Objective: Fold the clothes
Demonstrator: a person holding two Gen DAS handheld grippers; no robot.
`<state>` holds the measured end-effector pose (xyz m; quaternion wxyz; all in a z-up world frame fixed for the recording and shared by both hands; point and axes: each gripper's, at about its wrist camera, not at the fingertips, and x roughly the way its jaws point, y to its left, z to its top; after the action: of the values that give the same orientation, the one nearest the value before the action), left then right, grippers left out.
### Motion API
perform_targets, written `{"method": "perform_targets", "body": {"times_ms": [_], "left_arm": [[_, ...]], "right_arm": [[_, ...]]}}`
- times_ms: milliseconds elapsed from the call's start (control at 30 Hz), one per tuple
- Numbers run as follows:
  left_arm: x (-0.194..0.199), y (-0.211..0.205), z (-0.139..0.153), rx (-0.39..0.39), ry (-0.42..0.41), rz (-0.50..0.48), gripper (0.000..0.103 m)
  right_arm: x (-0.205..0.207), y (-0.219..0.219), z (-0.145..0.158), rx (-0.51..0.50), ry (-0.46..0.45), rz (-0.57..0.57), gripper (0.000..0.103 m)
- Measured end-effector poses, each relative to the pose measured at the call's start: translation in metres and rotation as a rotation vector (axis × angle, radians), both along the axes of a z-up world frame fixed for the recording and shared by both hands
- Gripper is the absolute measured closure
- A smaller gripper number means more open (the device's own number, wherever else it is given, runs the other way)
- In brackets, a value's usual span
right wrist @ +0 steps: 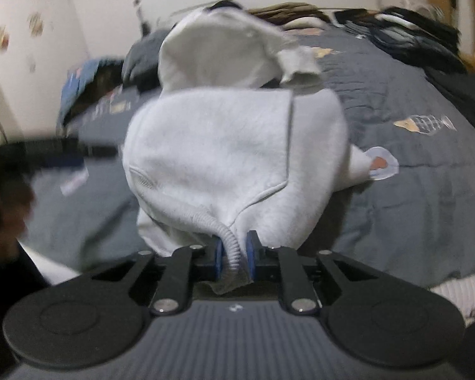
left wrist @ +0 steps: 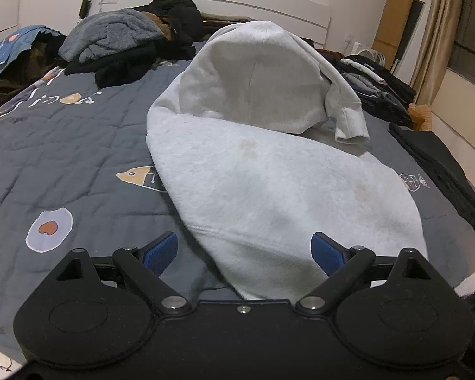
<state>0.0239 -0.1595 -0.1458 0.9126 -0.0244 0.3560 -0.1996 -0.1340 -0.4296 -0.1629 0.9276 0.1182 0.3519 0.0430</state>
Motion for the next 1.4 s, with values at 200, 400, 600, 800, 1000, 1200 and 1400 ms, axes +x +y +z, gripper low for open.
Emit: {"method": "perform_targets", "body": {"times_ms": [200, 400, 600, 800, 1000, 1200, 1400], "left_arm": [[0.001, -0.001, 0.002, -0.011, 0.0, -0.011, 0.012], [-0.001, -0.008, 0.003, -0.003, -0.002, -0.025, 0.012], [-0.001, -0.014, 0.002, 0.007, 0.005, -0.029, 0.012], [-0.003, -0.019, -0.001, 0.013, 0.005, -0.036, 0.012], [-0.002, -0.021, -0.002, 0.016, 0.009, -0.039, 0.012], [-0.002, -0.02, -0.002, 0.012, 0.014, -0.033, 0.012], [-0.002, -0.021, -0.002, 0.011, 0.017, -0.028, 0.011]], "right_arm": [[-0.021, -0.041, 0.034, 0.086, -0.05, -0.135, 0.103], [-0.01, -0.057, 0.037, -0.023, 0.047, -0.165, 0.102], [-0.006, -0.033, 0.051, -0.099, 0.037, -0.182, 0.095], [0.0, -0.007, 0.065, -0.176, 0.018, -0.168, 0.07], [0.003, 0.013, 0.07, -0.209, 0.002, -0.153, 0.061], [0.006, 0.028, 0.067, -0.224, 0.005, -0.129, 0.06], [0.007, 0.041, 0.058, -0.239, 0.014, -0.101, 0.059]]}}
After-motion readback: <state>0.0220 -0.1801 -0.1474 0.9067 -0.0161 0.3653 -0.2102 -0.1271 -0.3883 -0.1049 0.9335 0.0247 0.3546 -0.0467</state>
